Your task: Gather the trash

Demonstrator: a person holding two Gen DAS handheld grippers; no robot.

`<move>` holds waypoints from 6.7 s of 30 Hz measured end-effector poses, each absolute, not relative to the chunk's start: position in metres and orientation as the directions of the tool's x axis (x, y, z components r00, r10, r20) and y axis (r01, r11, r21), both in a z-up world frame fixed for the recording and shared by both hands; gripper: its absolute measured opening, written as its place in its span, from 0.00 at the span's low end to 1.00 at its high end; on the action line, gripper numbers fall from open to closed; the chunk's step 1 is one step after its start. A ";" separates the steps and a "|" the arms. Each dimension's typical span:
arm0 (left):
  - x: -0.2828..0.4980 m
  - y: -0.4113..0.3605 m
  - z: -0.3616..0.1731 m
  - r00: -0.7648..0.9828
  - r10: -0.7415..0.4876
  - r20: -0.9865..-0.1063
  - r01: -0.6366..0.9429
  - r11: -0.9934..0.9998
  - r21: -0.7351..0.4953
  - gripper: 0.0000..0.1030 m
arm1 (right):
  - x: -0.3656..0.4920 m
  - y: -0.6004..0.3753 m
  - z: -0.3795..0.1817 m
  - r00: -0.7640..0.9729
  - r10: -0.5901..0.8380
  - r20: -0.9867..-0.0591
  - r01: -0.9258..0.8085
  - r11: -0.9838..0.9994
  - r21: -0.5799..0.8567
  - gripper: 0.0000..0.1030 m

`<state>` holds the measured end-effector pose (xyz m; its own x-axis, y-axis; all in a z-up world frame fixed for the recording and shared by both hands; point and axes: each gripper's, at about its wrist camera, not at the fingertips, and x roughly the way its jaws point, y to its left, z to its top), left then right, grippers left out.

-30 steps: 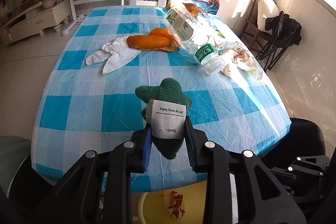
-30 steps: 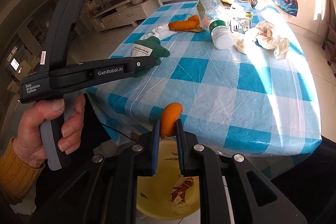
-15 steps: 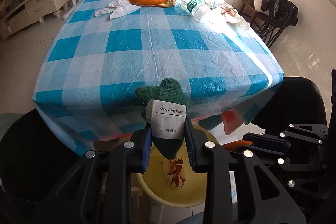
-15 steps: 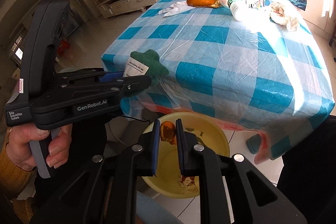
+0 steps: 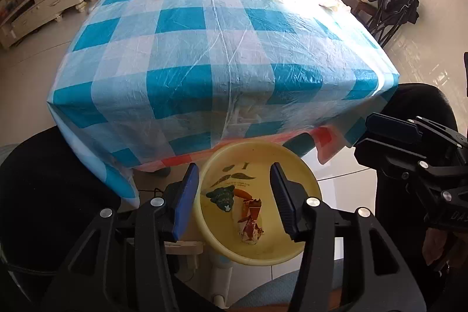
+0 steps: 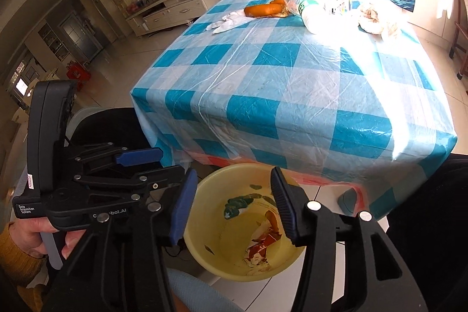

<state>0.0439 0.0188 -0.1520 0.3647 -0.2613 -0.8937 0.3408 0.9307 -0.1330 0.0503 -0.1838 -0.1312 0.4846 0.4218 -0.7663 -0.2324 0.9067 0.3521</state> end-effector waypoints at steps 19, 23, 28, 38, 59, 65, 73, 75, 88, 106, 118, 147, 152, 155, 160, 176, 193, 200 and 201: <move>0.292 -0.014 -0.149 0.486 -0.162 -0.859 0.281 0.959 -0.022 0.80 | 0.078 -0.197 -0.144 0.590 0.422 -0.689 -0.183 0.900 0.395 0.65; 0.326 -0.032 -0.160 0.504 -0.129 -0.854 0.299 0.954 0.032 0.91 | 0.083 -0.197 -0.146 0.600 0.418 -0.683 -0.177 0.901 0.396 0.65; 0.346 -0.039 -0.164 0.531 -0.142 -0.836 0.303 0.953 0.031 0.94 | 0.083 -0.187 -0.149 0.601 0.404 -0.689 -0.204 0.912 0.356 0.70; 0.344 -0.037 -0.165 0.536 -0.144 -0.832 0.298 0.954 0.027 0.94 | 0.074 -0.176 -0.143 0.620 0.406 -0.672 -0.252 0.914 0.319 0.70; 0.345 -0.037 -0.165 0.537 -0.144 -0.831 0.298 0.954 0.027 0.94 | 0.058 -0.117 -0.140 0.591 0.366 -0.719 -0.396 0.908 0.136 0.71; 0.344 -0.037 -0.165 0.537 -0.144 -0.831 0.297 0.954 0.027 0.94 | 0.054 -0.112 -0.140 0.596 0.338 -0.728 -0.391 0.914 0.105 0.71; 0.345 -0.037 -0.165 0.537 -0.144 -0.831 0.297 0.954 0.027 0.94 | 0.051 -0.104 -0.144 0.586 0.329 -0.740 -0.405 0.910 0.085 0.71; 0.345 -0.037 -0.165 0.537 -0.144 -0.831 0.297 0.954 0.027 0.94 | 0.048 -0.105 -0.141 0.604 0.326 -0.727 -0.401 0.913 0.077 0.72; 0.345 -0.037 -0.165 0.537 -0.144 -0.831 0.297 0.954 0.027 0.94 | 0.050 -0.112 -0.140 0.614 0.332 -0.716 -0.379 0.920 0.102 0.73; 0.345 -0.037 -0.165 0.537 -0.144 -0.831 0.297 0.954 0.027 0.94 | 0.050 -0.144 -0.124 0.681 0.342 -0.647 -0.308 0.936 0.170 0.73; 0.345 -0.037 -0.165 0.537 -0.144 -0.831 0.297 0.954 0.027 0.94 | 0.064 -0.196 -0.123 0.718 0.322 -0.617 -0.181 0.943 0.280 0.74; 0.327 -0.075 -0.148 0.600 -0.247 -0.761 0.509 0.852 0.125 0.90 | 0.151 -0.275 -0.098 0.787 0.183 -0.589 -0.038 0.967 0.250 0.75; 0.309 -0.080 -0.152 0.536 -0.293 -0.792 0.587 0.804 0.100 0.67 | 0.178 -0.293 -0.102 0.771 0.134 -0.622 0.011 0.975 0.224 0.75; 0.297 -0.073 -0.151 0.508 -0.325 -0.798 0.591 0.805 0.049 0.52 | 0.198 -0.301 -0.109 0.752 0.118 -0.648 0.031 0.977 0.213 0.75; 0.282 -0.056 -0.146 0.457 -0.381 -0.804 0.563 0.823 -0.070 0.27 | 0.227 -0.310 -0.125 0.713 0.128 -0.689 0.059 0.969 0.242 0.59; 0.293 -0.081 -0.155 0.506 -0.302 -0.808 0.522 0.853 0.008 0.52 | 0.225 -0.305 -0.139 0.667 0.162 -0.727 0.056 0.963 0.265 0.26; 0.215 -0.042 -0.151 0.532 -0.276 -0.800 0.402 0.914 -0.048 0.31 | 0.154 -0.257 -0.136 0.635 0.292 -0.715 -0.053 0.940 0.337 0.24; 0.210 -0.045 -0.151 0.534 -0.267 -0.802 0.415 0.910 -0.026 0.66 | 0.154 -0.254 -0.139 0.635 0.288 -0.717 -0.051 0.942 0.333 0.27; 0.210 -0.044 -0.151 0.537 -0.264 -0.801 0.411 0.911 -0.025 0.69 | 0.154 -0.254 -0.139 0.635 0.286 -0.717 -0.048 0.942 0.333 0.31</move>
<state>0.2102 -0.0444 -0.1512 0.5367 -0.2642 -0.8014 0.4113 0.9111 -0.0250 0.1539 -0.2541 -0.1394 0.6352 0.2863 -0.7173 -0.0481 0.9416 0.3332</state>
